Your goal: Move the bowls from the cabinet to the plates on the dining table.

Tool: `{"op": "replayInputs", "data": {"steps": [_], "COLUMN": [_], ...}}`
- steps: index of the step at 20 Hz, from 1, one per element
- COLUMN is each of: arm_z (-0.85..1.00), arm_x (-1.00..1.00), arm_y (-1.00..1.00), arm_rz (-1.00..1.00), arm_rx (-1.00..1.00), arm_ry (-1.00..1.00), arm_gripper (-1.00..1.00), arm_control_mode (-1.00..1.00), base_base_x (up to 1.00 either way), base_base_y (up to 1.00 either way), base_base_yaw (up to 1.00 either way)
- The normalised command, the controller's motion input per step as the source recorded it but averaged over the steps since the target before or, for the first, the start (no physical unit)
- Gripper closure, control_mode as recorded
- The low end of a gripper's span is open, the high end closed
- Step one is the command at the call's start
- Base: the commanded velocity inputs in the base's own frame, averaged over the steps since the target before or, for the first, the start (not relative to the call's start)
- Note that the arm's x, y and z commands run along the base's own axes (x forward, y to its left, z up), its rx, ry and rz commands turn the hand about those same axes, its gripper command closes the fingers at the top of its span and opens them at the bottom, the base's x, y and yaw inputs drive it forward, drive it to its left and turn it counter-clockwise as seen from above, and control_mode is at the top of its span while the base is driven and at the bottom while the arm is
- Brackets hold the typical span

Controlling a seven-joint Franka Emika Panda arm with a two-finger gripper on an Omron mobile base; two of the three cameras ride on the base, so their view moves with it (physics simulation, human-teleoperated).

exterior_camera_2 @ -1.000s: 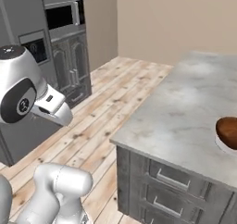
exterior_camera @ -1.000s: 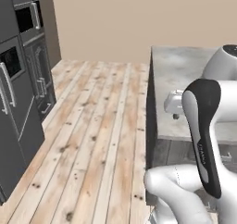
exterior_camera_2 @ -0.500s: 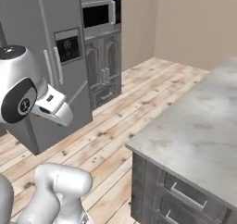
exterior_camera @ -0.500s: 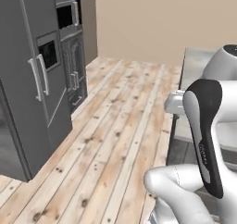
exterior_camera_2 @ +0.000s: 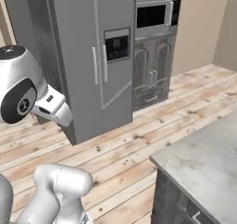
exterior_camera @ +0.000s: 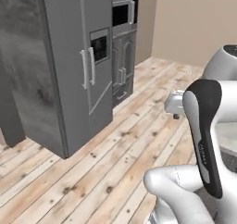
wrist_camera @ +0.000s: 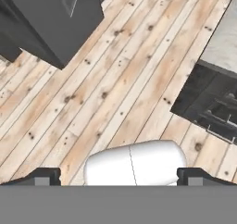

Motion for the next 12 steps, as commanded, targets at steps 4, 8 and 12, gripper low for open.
{"op": "replayInputs", "data": {"steps": [4,8,12], "arm_z": [0.00,0.00,0.00], "arm_x": [0.00,0.00,0.00], "arm_y": [0.00,0.00,0.00], "arm_rz": [0.00,0.00,0.00], "arm_rx": [0.00,0.00,0.00], "arm_ry": [0.00,0.00,0.00], "arm_gripper": [-1.00,-1.00,-1.00], "arm_control_mode": [1.00,1.00,1.00], "base_base_x": [0.00,0.00,0.00], "base_base_y": [0.00,0.00,-0.13], "base_base_yaw": [0.72,0.71,0.58]}}
